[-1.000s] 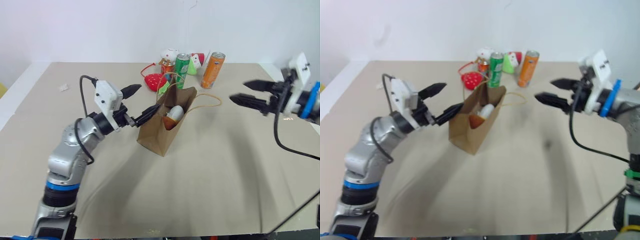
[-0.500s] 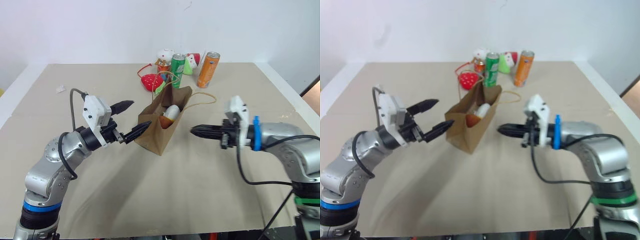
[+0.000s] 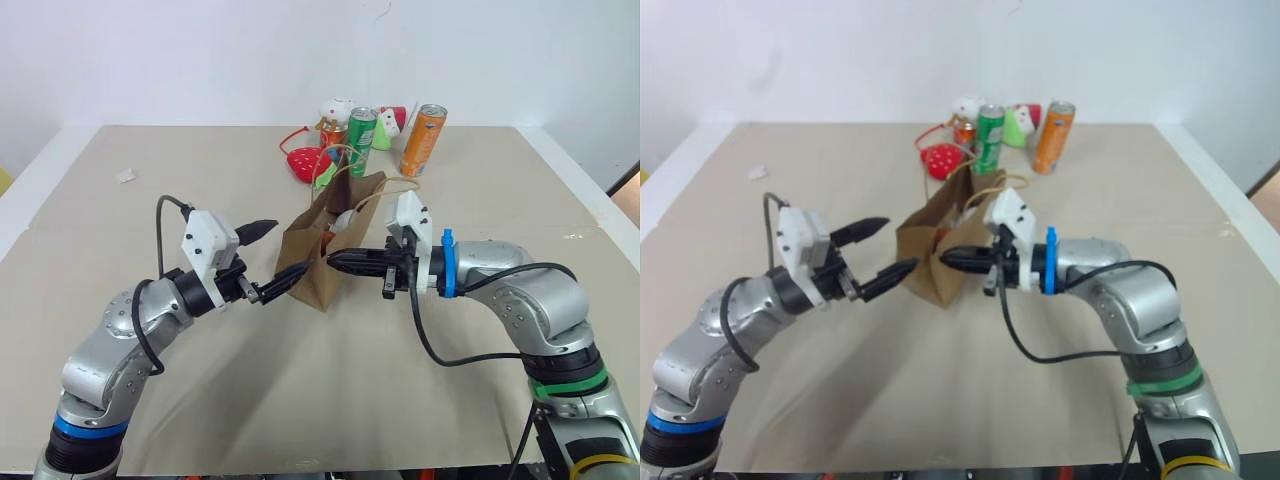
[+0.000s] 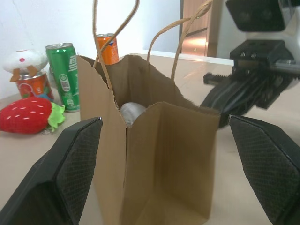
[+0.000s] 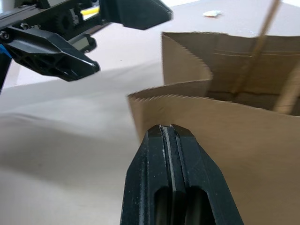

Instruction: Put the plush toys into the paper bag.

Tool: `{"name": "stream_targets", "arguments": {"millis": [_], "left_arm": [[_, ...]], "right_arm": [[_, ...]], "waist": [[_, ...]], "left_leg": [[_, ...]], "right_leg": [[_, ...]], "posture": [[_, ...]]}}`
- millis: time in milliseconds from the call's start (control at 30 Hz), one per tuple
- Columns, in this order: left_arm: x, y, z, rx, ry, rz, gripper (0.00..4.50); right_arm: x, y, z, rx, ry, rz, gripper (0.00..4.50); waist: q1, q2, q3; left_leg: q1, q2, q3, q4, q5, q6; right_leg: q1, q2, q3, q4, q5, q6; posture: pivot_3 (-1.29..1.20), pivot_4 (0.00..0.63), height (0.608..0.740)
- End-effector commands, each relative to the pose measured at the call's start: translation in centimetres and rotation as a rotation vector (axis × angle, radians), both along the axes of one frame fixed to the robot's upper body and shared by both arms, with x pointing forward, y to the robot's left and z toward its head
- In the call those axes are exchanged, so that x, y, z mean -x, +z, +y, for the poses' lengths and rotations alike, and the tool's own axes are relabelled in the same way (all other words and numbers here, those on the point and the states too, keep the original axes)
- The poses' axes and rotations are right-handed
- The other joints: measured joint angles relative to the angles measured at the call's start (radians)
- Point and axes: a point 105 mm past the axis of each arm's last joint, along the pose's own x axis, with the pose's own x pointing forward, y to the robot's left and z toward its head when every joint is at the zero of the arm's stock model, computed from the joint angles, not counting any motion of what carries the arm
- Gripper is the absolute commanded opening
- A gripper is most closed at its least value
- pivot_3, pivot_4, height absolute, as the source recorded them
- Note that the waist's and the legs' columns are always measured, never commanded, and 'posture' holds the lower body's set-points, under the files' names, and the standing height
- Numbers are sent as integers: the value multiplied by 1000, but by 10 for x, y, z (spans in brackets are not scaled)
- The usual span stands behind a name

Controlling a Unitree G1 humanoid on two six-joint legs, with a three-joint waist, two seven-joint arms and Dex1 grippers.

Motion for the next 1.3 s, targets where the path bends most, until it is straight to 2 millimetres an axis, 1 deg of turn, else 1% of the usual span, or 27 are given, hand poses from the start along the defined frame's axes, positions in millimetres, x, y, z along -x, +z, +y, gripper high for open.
{"name": "stream_targets", "arguments": {"millis": [33, 100, 200, 367, 533, 733, 933, 1067, 1133, 1167, 1200, 1300], "left_arm": [[1, 4, -6, -8, 3, -27, 4434], [0, -1, -8, -27, 5, -26, 4434], [-1, -2, -9, -18, 13, -24, 4434], [-14, -6, -5, -47, 78, -37, 4434], [-18, -5, -9, -35, 87, -41, 4434], [-13, -1, -16, 2, 32, -52, 4434], [-28, 1, -11, 12, 111, -46, 4434], [-30, 0, -12, 17, 111, -41, 4434], [-31, -4, -13, 5, 110, -30, 3923], [-32, -6, -13, 0, 107, -25, 3911], [-31, -7, -14, -4, 102, -18, 3406], [-30, -8, -15, -10, 86, -17, 2526]], "right_arm": [[4, 14, 9, -8, 26, -73, 88], [4, 13, 10, -5, 26, -76, 88], [3, 12, 12, 3, 22, -85, 88], [1, 10, 13, 11, 13, -95, 88], [-1, 9, 13, 17, 9, -100, 88], [-1, 8, 13, 25, 8, -102, 88], [-2, 5, 13, 41, 11, -111, 88], [-2, 5, 14, 44, 13, -117, 88], [-3, 5, 14, 44, 13, -120, 0], [-3, 5, 14, 44, 12, -121, 0], [-3, 5, 14, 45, 11, -122, 0], [-3, 5, 12, 49, 7, -123, 0]], "waist": [[0, 0, 0], [0, 0, 0], [0, 0, 0], [0, 0, 0], [0, 0, 0], [-1, 0, 0], [-1, 0, 0], [-1, 0, 0], [-1, 0, 0], [-1, 0, 0], [-1, 0, 0], [-1, 0, 0]], "left_leg": [[0, 0, 0, 0, 0, 0], [0, 0, 0, 0, 0, 0], [0, 0, 0, 0, 0, 0], [0, 0, 0, 0, 0, 0], [0, 0, 0, 0, 0, 0], [0, 0, 0, 0, 0, 0], [0, 0, 0, 0, 0, 0], [0, 0, 0, 0, 0, 0], [0, 0, 0, 0, 0, 0], [0, 0, 0, 0, 0, 0], [0, 0, 0, 0, 0, 0], [0, -1, 0, 0, 0, 0]], "right_leg": [[0, 0, 0, 0, 0, 0], [0, 0, 0, 0, 0, 0], [0, 0, 0, 0, 0, 0], [0, 0, 0, 0, 0, 0], [0, 0, 0, 0, 0, 0], [0, -1, 0, 0, 0, 0], [0, 0, 0, 0, 0, 0], [0, 0, 0, 0, 0, 0], [0, 0, 0, 0, 0, 0], [0, 0, 0, 0, 0, 0], [0, 0, 0, 0, 0, 0], [0, -1, 0, 0, 0, 0]], "posture": [[0, 150, 740], [0, 150, 740], [0, 150, 740], [0, 150, 740], [0, 150, 740], [0, 150, 740], [0, 150, 740], [0, 150, 740], [0, 150, 740], [0, 150, 740], [0, 150, 740], [0, 150, 740]]}}
